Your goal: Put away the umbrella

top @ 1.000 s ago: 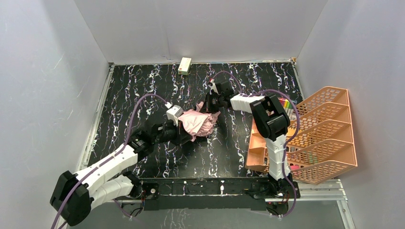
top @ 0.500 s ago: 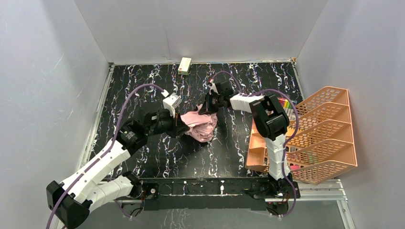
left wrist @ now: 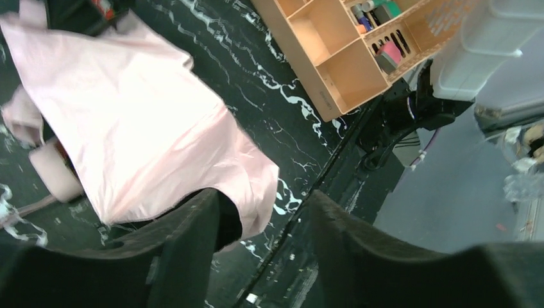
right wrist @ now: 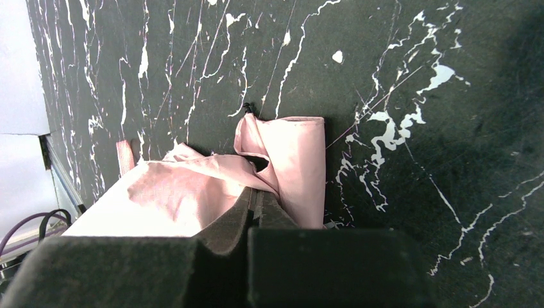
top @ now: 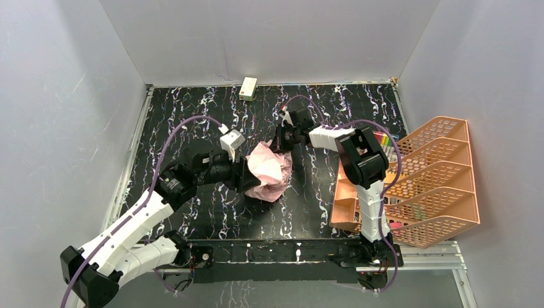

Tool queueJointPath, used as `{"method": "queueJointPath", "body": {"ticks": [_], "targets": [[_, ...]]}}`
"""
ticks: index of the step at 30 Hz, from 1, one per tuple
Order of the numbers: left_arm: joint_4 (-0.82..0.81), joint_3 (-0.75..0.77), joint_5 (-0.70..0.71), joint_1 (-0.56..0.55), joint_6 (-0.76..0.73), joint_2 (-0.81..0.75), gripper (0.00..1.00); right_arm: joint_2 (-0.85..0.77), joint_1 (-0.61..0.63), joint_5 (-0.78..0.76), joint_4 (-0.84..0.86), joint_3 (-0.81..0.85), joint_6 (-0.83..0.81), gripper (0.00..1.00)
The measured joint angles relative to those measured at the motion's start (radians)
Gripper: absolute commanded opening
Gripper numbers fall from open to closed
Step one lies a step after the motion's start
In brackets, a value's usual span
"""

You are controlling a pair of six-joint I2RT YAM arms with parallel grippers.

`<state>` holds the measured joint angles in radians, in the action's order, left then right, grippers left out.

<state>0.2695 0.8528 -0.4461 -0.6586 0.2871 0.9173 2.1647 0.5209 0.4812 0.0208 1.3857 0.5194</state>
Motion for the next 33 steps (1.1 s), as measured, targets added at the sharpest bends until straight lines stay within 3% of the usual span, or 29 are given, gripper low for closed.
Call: {"method": "queueJointPath", "body": {"ticks": [5,13,21,33], "targets": [[0.004,-0.071,0.069,0.0,0.061,-0.024,0.83,0.0,0.0,0.0,0.0,0.0,0.0,0.0],[0.003,-0.177,0.148,-0.001,0.181,-0.061,0.97,0.002,-0.002,0.006,0.002,0.0,0.0,0.0],[-0.041,-0.272,0.119,-0.005,0.264,-0.076,0.98,0.005,-0.002,0.008,-0.006,0.008,-0.001,0.0],[-0.116,-0.365,0.165,-0.096,0.33,-0.257,0.98,0.017,-0.006,0.024,-0.027,0.027,-0.003,0.0]]}}
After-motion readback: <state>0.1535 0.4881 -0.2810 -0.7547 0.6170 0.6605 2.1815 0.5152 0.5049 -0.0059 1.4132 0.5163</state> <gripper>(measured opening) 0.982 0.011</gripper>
